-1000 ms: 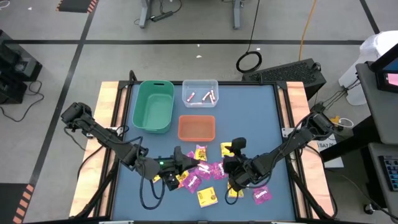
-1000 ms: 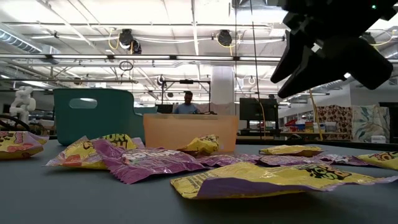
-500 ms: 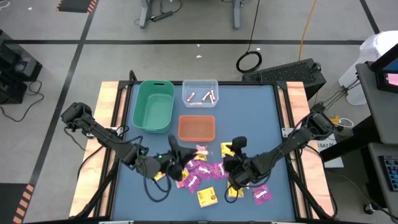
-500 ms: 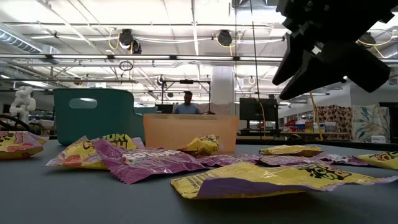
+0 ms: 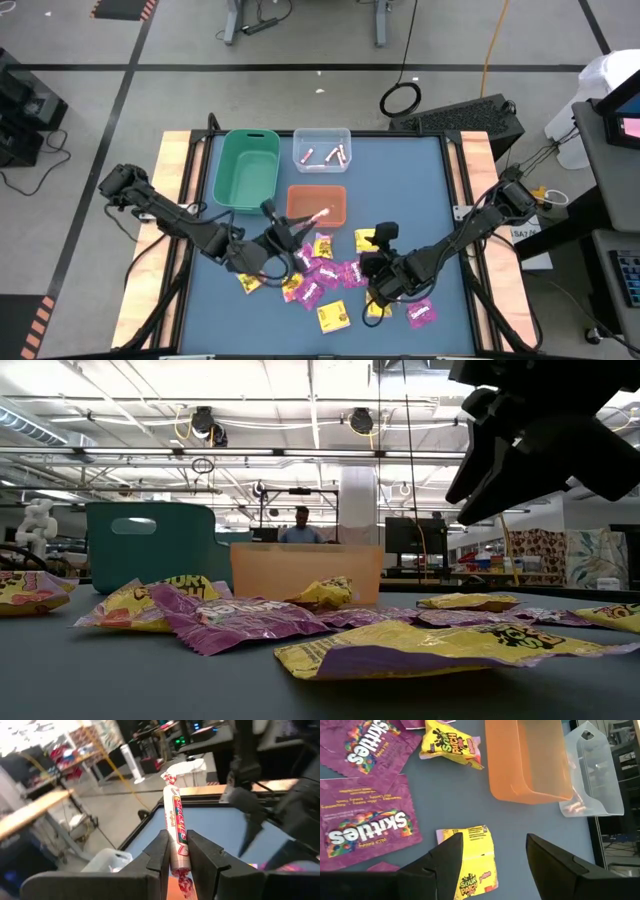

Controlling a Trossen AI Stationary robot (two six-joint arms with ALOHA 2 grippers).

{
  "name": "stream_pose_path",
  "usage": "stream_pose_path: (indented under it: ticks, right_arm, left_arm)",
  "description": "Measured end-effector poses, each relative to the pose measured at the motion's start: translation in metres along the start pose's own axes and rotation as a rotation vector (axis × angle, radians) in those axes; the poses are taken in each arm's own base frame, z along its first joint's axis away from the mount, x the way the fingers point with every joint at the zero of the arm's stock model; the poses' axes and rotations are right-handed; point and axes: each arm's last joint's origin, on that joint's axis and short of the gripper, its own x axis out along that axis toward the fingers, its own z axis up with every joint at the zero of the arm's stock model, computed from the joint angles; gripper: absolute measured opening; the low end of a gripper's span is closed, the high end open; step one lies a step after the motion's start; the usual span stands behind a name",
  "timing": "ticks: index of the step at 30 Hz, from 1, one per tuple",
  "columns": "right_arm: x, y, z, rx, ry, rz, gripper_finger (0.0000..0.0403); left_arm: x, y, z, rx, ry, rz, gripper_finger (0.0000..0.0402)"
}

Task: Sort candy
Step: Put the white candy into the transparent bin

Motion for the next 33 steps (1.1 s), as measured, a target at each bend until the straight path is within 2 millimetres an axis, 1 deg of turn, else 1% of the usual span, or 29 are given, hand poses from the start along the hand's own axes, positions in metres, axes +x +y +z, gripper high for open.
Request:
stream_pose_path:
  ticks: [3,6,8,11,14,17,20,22,26,30,33]
  right_arm:
    - [0.000,0.000,0.000,0.006,-0.001,0.000,0.0208]
    - [0.000,0.000,0.000,0.016,-0.001,-0.001,0.0208]
    - [0.000,0.000,0.000,0.027,-0.001,-0.001,0.0208]
    - [0.000,0.000,0.000,0.030,-0.001,-0.001,0.0208]
    - [0.000,0.000,0.000,0.031,-0.002,-0.001,0.0208]
    - [0.000,0.001,0.001,0.040,-0.010,0.002,0.0208]
    - [0.000,0.001,0.002,0.048,-0.016,0.005,0.0208]
    - [0.000,0.001,0.002,0.049,-0.017,0.005,0.0208]
    - [0.000,0.001,0.002,0.049,-0.017,0.005,0.0208]
    - [0.000,0.001,0.001,0.042,-0.012,0.003,0.0208]
    - [0.000,0.000,0.001,0.038,-0.009,0.000,0.0208]
  left_arm:
    - [0.006,0.004,-0.002,-0.056,0.017,0.023,0.0065]
    - [0.011,0.009,-0.004,-0.151,0.029,0.056,0.0065]
    - [0.015,0.012,-0.004,-0.148,0.032,0.079,0.0065]
    - [0.021,0.016,-0.005,-0.093,0.040,0.099,0.0065]
    - [0.028,0.022,-0.006,0.079,0.056,0.118,0.0065]
    - [0.040,0.033,-0.008,0.229,0.089,0.156,0.0065]
    - [0.057,0.051,-0.011,0.280,0.128,0.220,0.0065]
    - [0.071,0.066,-0.014,0.283,0.152,0.244,0.0065]
    - [0.101,0.101,-0.026,0.254,0.200,0.177,0.0065]
    - [0.128,0.140,-0.045,0.154,0.277,0.135,0.0065]
    - [0.139,0.169,-0.058,0.060,0.334,0.121,0.0065]
